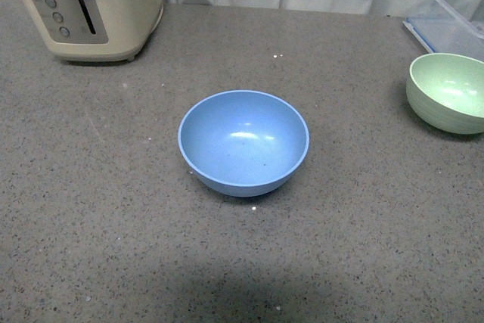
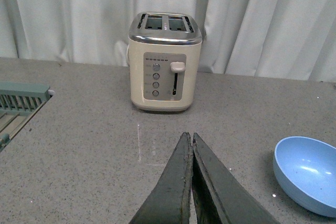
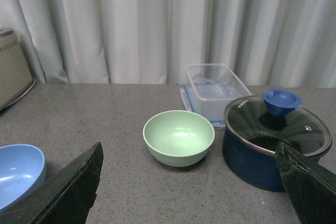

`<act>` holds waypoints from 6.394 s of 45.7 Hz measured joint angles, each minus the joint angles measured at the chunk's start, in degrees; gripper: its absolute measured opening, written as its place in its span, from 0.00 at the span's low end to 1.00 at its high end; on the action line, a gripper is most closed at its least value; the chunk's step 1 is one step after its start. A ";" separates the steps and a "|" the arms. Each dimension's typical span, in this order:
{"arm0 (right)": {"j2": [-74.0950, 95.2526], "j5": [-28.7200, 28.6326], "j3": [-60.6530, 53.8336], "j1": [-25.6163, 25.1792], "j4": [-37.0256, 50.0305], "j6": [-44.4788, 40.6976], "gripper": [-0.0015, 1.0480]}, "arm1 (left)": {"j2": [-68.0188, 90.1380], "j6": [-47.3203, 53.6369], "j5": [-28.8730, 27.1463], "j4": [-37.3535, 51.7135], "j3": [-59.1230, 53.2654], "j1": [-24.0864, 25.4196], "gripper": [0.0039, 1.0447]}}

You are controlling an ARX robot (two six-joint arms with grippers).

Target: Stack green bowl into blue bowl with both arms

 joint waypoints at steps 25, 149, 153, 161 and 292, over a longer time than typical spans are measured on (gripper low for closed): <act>29.66 19.06 7.61 -11.43 10.19 4.76 0.91 | -0.09 0.13 -0.02 -0.09 0.00 0.00 0.94; 113.31 -26.97 57.53 -4.94 1.99 -46.05 0.02 | -0.09 0.20 -0.02 -0.09 0.00 0.00 0.94; 113.13 -26.93 57.81 -4.94 1.99 -46.23 0.02 | -0.09 0.20 -0.02 -0.09 0.00 0.00 0.94; 110.46 -28.30 59.12 -3.87 1.51 -46.49 0.02 | -0.09 0.20 -0.02 -0.09 0.00 0.00 0.94; 51.49 8.81 7.45 9.22 43.39 -0.74 0.01 | -0.09 0.20 -0.02 -0.09 0.00 0.00 0.94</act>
